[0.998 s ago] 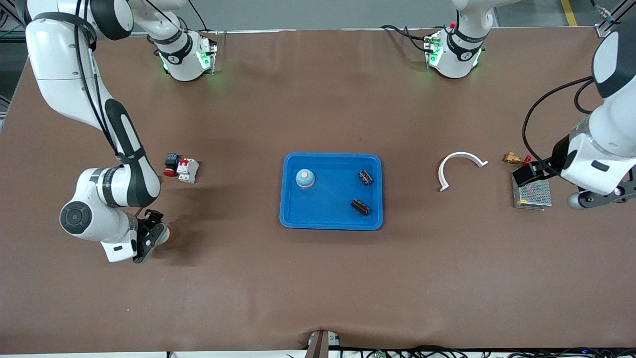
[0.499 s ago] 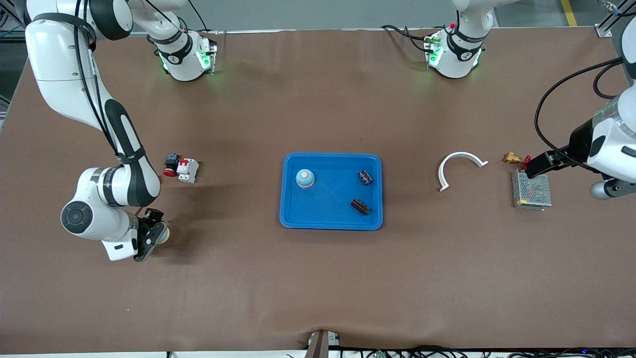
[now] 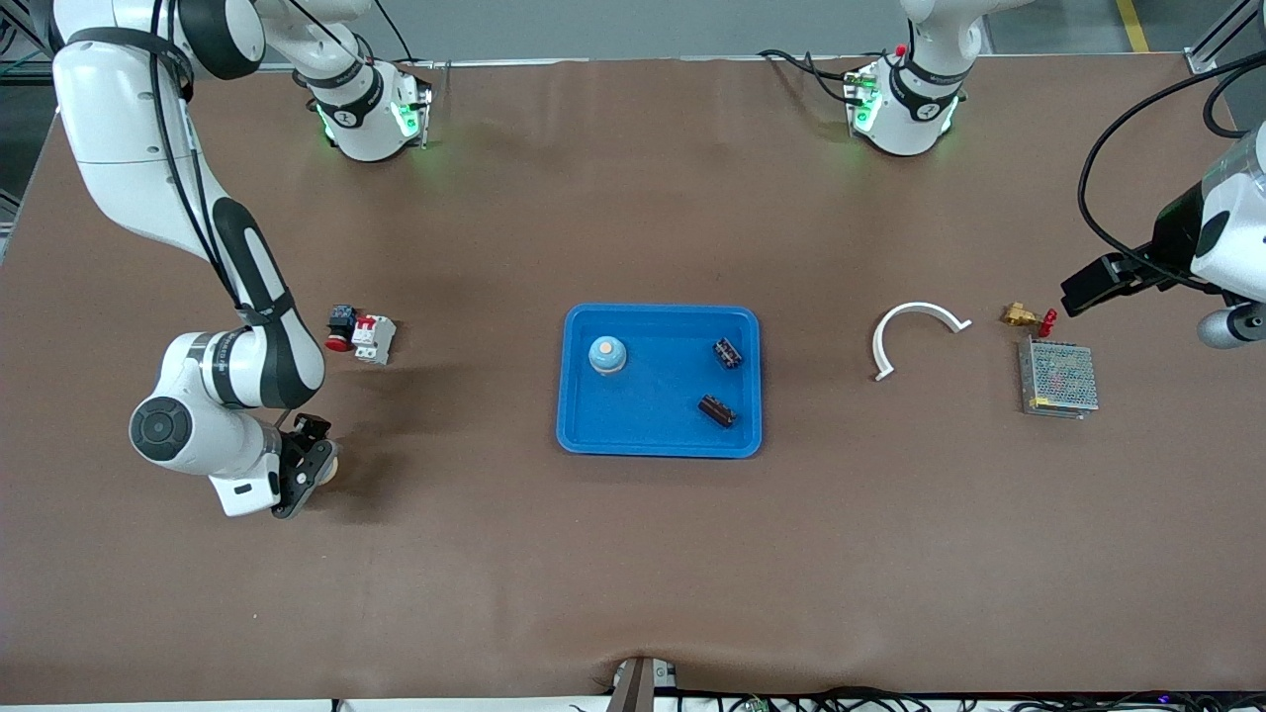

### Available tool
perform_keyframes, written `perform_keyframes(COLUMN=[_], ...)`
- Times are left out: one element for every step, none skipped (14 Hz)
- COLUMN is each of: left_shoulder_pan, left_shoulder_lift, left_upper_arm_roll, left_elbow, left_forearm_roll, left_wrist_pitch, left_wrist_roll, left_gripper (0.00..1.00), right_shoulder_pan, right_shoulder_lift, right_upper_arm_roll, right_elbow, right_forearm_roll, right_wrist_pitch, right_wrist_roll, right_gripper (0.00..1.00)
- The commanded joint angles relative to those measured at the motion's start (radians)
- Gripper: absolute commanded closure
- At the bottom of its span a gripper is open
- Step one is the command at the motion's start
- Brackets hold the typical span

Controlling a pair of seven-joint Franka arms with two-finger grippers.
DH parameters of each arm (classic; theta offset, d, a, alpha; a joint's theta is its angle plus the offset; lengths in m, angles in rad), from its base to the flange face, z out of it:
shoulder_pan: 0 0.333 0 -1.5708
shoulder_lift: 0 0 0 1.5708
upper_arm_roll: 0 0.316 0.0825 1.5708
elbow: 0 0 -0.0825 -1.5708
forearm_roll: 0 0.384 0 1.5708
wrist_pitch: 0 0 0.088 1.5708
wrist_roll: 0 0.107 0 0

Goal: Place electrolytic capacitor and blue bell in tray
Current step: 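Grasp the second blue bell with the right gripper while the left gripper withdraws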

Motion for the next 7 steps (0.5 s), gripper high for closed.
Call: perform_keyframes(left_shoulder_pan=[0.013, 0.007, -0.006, -0.015, -0.042, -0.093, -0.142], left_shoulder_lift=[-0.02, -0.024, -0.044, -0.064, -0.07, -0.072, -0.08], left_upper_arm_roll=[-0.004, 0.001, 0.007, 0.027, 0.068, 0.132, 0.195], left_elbow=[-0.012, -0.015, -0.024, -0.049, -0.051, -0.052, -0.057], left_forearm_roll=[-0.016, -0.012, -0.01, -0.012, -0.022, -0.035, -0.059], left_wrist_pitch=[-0.012, -0.012, -0.012, -0.004, -0.001, 0.003, 0.003], left_wrist_roll=[0.049, 0.066, 0.11, 0.148, 0.158, 0.161, 0.169], left_gripper=[0.0, 0.0, 0.0, 0.0, 0.0, 0.0, 0.0], right_shoulder_pan=[-0.024, -0.024, -0.024, -0.024, -0.024, -0.024, -0.024], right_shoulder_lift=[-0.006, -0.006, -0.006, -0.006, -0.005, -0.005, -0.005], right_upper_arm_roll=[0.021, 0.021, 0.021, 0.021, 0.021, 0.021, 0.022], right_elbow=[-0.013, -0.013, -0.013, -0.013, -0.013, -0.013, -0.013], right_forearm_roll=[-0.003, -0.003, -0.003, -0.003, -0.003, -0.003, -0.003], right_wrist_pitch=[0.013, 0.016, 0.016, 0.016, 0.017, 0.016, 0.017], right_wrist_roll=[-0.017, -0.017, -0.017, -0.017, -0.017, -0.017, -0.017], right_gripper=[0.0, 0.0, 0.0, 0.0, 0.0, 0.0, 0.0])
